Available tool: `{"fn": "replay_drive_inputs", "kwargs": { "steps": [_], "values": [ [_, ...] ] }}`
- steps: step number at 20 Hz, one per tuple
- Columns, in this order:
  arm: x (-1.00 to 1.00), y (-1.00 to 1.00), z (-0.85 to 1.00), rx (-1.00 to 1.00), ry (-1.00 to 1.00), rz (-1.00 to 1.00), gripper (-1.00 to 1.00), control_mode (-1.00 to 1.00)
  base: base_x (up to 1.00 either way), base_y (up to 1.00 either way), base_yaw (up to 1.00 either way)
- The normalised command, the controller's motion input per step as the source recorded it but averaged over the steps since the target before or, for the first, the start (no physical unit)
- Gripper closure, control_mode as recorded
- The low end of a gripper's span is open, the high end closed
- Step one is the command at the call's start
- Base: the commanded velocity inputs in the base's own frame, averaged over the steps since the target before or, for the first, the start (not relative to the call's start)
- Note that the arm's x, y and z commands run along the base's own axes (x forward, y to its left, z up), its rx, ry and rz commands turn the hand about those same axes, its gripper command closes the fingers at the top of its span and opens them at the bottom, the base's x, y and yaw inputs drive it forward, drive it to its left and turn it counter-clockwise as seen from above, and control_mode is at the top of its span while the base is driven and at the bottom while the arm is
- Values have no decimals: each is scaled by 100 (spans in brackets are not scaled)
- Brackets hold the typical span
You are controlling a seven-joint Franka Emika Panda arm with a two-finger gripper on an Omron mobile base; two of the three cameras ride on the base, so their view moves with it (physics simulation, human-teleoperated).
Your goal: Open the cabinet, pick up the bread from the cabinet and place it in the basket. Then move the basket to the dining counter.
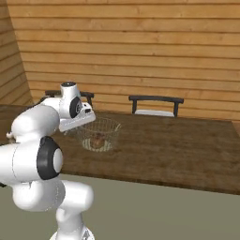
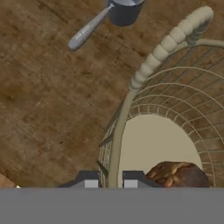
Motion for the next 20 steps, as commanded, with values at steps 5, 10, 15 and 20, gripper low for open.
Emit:
{"fn": "replay_drive_inputs", "kwargs": {
  "steps": [5,10,15,20],
  "values": [
    [54,0,-100,-2,17,7,-100,-100,0,0,0],
    [12,-5,-48,0,2,8,-100,-100,0,0,0],
    [-64,-26,57,1,-21,1,-100,-100,0,0,0],
    [-52,-18,78,1,-15,0,-100,-100,0,0,0]
  ]
}}
